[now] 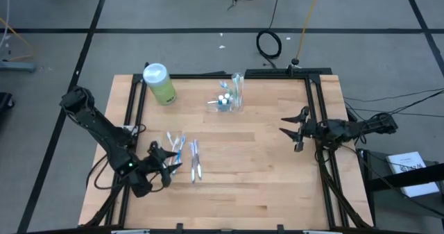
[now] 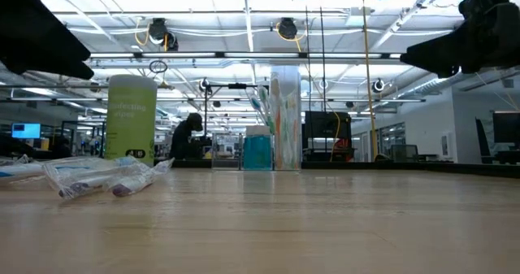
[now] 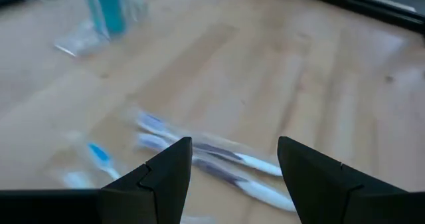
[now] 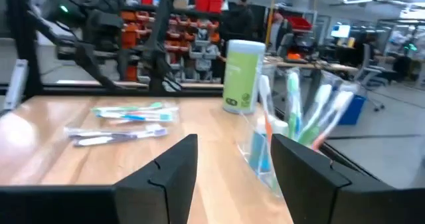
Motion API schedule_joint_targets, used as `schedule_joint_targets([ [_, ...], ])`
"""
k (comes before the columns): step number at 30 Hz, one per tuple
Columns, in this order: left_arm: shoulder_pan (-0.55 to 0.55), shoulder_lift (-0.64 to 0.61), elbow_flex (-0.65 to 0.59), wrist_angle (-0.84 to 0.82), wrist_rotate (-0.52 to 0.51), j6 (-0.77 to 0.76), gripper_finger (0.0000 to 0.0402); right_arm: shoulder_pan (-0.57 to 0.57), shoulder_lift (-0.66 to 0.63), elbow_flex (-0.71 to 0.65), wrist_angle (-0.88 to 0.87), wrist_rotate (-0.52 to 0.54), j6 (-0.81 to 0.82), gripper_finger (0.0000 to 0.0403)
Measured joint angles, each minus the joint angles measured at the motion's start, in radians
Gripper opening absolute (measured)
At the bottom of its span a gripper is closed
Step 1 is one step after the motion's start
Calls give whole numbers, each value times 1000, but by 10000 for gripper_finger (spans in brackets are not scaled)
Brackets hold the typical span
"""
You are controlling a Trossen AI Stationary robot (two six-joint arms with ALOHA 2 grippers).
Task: Pick & Place toothbrushing station
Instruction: Put the green toothbrush into the transparent organizer
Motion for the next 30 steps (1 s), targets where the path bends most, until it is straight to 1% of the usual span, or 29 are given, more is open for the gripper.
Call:
schedule_joint_targets([
  [2,33,-6,0,45,87,10,229,0,0,0,15,14,0,183],
  [4,81,-13,1,49,201,-40,229,0,7,-1,22,12,0,183],
  [7,167,-21,1,42,329,-149,230,0,7,-2,30,13,1,183],
  [10,258,-21,1,65,449,-166,230,0,14,-2,31,12,1,183],
  [12,326,-21,1,120,510,-85,230,0,14,-2,32,12,1,183],
  [15,441,-21,4,235,602,114,230,0,15,-2,32,12,1,183],
  [17,523,-21,29,244,679,240,230,0,15,-2,32,12,1,183],
  [18,564,-21,49,210,709,281,230,0,15,-2,32,12,1,183],
  [19,606,-22,70,141,733,289,229,0,15,-2,32,12,1,183],
  [20,648,-29,90,36,748,278,228,0,15,-2,32,12,1,183],
  [22,708,-56,115,-200,752,193,220,0,15,-2,32,12,1,183],
  [24,734,-87,122,-384,756,90,206,0,15,-2,33,12,1,183],
  [26,716,-147,120,-520,754,-48,190,0,15,-2,33,12,1,183],
  [27,692,-179,120,-557,750,-128,182,0,15,-1,33,12,1,183],
  [28,662,-206,115,-583,753,-196,174,0,16,-1,32,12,1,183],
  [30,593,-240,103,-579,751,-319,160,0,16,-1,32,12,1,183],
])
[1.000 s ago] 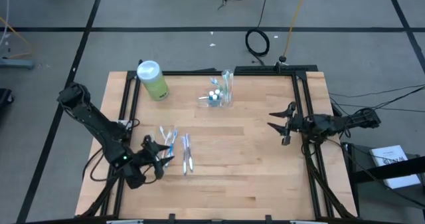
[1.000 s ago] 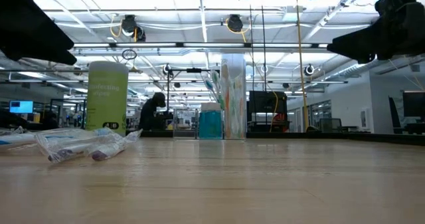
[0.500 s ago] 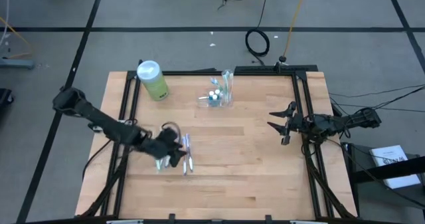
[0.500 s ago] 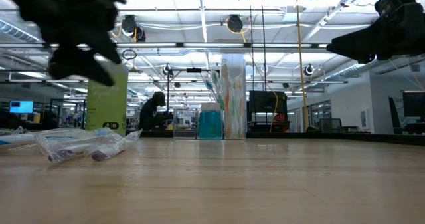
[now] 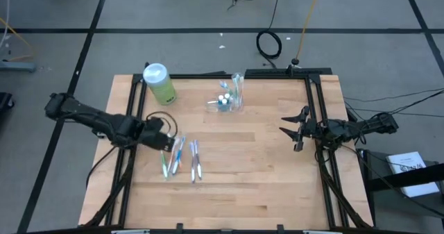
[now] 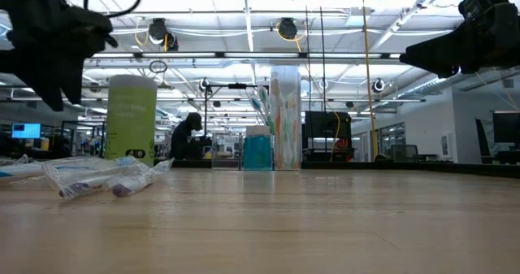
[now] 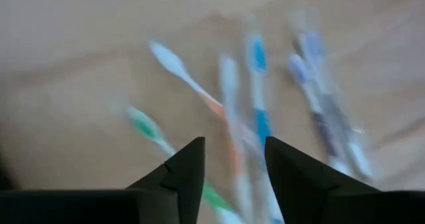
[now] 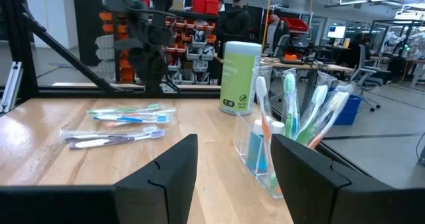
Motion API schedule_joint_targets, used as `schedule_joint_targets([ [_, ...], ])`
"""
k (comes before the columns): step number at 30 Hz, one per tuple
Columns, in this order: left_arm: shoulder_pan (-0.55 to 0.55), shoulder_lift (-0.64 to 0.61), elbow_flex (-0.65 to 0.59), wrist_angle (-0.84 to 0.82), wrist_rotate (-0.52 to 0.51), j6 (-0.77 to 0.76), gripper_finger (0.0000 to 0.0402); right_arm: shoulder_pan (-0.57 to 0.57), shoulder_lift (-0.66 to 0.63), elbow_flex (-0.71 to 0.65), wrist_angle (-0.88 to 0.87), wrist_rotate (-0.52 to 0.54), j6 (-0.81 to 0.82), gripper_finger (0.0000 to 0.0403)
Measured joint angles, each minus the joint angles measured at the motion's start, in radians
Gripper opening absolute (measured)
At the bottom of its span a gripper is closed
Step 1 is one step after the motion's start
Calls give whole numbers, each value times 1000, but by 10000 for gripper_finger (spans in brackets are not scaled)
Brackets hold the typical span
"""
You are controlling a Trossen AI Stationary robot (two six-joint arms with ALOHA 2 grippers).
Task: Pick & Place toothbrushing station
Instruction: Put the green toothbrush into the transparent organizer
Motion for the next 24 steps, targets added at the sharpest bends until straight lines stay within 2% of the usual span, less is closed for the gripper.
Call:
schedule_joint_targets([
  [6,-172,57,-7,-32,6,-260,144,0,0,1,-1,0,0,183],
  [12,-226,166,-8,-81,57,-473,155,0,0,1,-1,0,0,183],
  [20,-214,305,-8,-52,133,-545,187,0,0,1,-1,0,0,183],
  [24,-204,336,-8,-45,152,-546,201,0,0,1,-1,0,0,183],
])
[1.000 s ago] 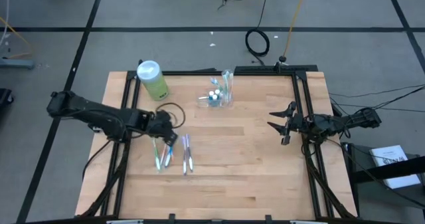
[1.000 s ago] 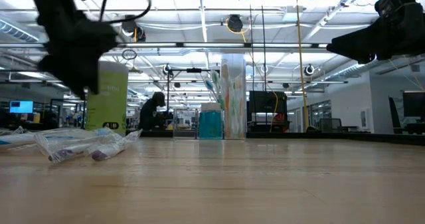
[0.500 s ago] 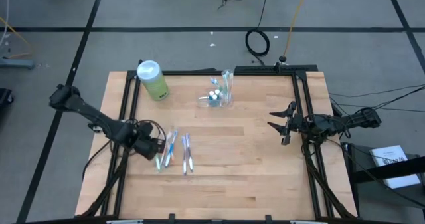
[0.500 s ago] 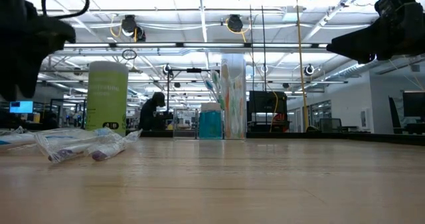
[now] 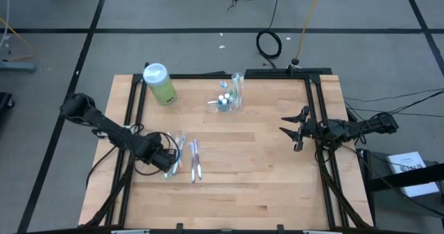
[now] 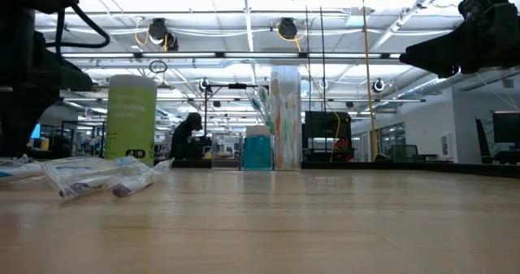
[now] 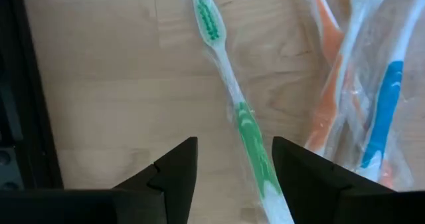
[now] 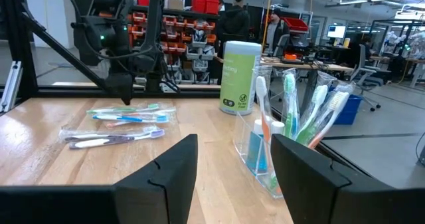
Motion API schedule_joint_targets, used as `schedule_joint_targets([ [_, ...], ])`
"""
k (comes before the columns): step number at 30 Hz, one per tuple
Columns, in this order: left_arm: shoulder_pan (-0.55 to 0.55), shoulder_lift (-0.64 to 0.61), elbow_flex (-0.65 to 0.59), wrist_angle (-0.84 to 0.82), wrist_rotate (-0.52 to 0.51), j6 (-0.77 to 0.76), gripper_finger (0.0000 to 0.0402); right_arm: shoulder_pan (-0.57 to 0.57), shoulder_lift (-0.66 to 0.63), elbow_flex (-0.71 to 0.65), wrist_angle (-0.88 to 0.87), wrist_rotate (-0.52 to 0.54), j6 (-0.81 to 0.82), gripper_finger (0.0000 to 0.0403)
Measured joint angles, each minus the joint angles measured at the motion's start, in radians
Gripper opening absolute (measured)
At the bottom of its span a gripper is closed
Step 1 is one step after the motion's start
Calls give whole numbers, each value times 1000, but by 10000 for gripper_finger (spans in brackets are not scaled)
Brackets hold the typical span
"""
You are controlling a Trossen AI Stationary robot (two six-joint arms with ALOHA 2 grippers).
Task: Pick & Place toothbrushing station
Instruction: Put the green toothbrush into the transparent organizer
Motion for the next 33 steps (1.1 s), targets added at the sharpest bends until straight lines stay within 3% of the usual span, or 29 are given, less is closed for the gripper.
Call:
schedule_joint_targets([
  [14,24,86,-4,68,4,8,200,0,0,0,0,0,0,183],
  [23,67,83,-99,227,44,39,180,0,0,1,0,0,0,183],
  [28,81,84,-96,221,48,82,150,0,0,1,0,0,0,183],
  [33,90,79,-96,219,51,114,81,0,0,1,0,0,0,183],
])
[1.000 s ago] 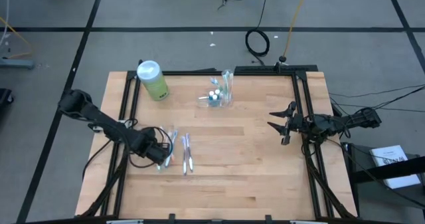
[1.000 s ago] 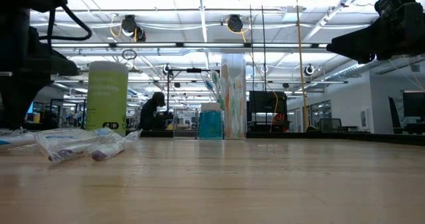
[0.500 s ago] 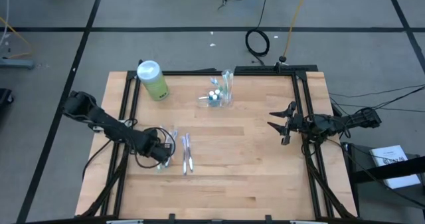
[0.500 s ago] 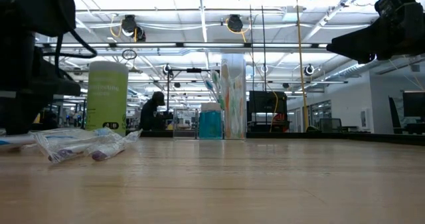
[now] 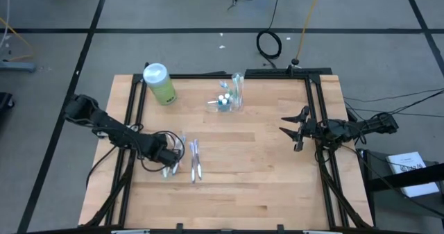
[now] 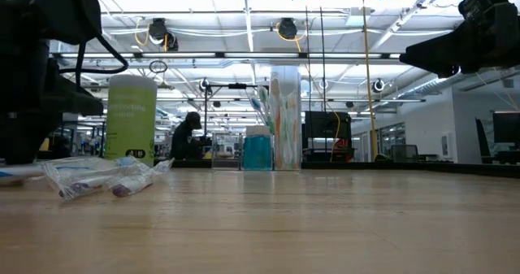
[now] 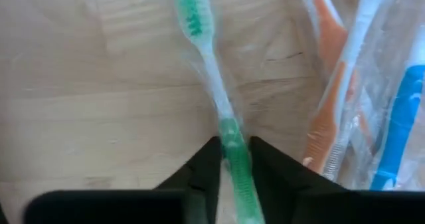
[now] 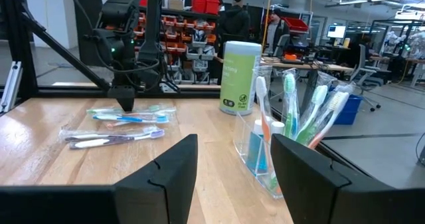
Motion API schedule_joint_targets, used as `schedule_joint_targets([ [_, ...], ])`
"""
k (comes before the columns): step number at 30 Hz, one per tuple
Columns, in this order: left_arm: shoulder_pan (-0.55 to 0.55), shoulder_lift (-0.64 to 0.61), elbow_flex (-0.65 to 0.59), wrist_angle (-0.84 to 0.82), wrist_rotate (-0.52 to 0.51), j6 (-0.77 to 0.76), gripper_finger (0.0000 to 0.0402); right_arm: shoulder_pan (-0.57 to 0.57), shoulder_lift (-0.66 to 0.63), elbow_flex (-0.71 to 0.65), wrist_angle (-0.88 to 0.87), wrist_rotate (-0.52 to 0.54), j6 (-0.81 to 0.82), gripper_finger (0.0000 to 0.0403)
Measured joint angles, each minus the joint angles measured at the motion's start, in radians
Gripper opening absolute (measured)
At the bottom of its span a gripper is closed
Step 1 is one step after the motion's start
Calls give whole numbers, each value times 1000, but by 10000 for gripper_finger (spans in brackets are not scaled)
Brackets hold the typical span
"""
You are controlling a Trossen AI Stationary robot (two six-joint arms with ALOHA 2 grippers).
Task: Pick & Place toothbrushing station
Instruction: Put the green toothbrush into the transparent organizer
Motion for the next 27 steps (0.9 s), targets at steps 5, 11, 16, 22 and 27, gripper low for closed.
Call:
schedule_joint_targets([
  [5,-2,-56,-6,-32,-53,19,12,0,0,0,0,0,0,183],
  [11,-19,-145,60,-184,-218,27,8,0,0,0,0,0,0,183],
  [16,-28,-202,177,-242,-395,138,12,0,0,0,0,0,0,183],
  [22,-17,-227,309,-147,-786,496,6,0,0,0,0,0,0,183],
  [27,15,-226,333,113,-1028,1016,5,0,0,0,0,0,0,183],
])
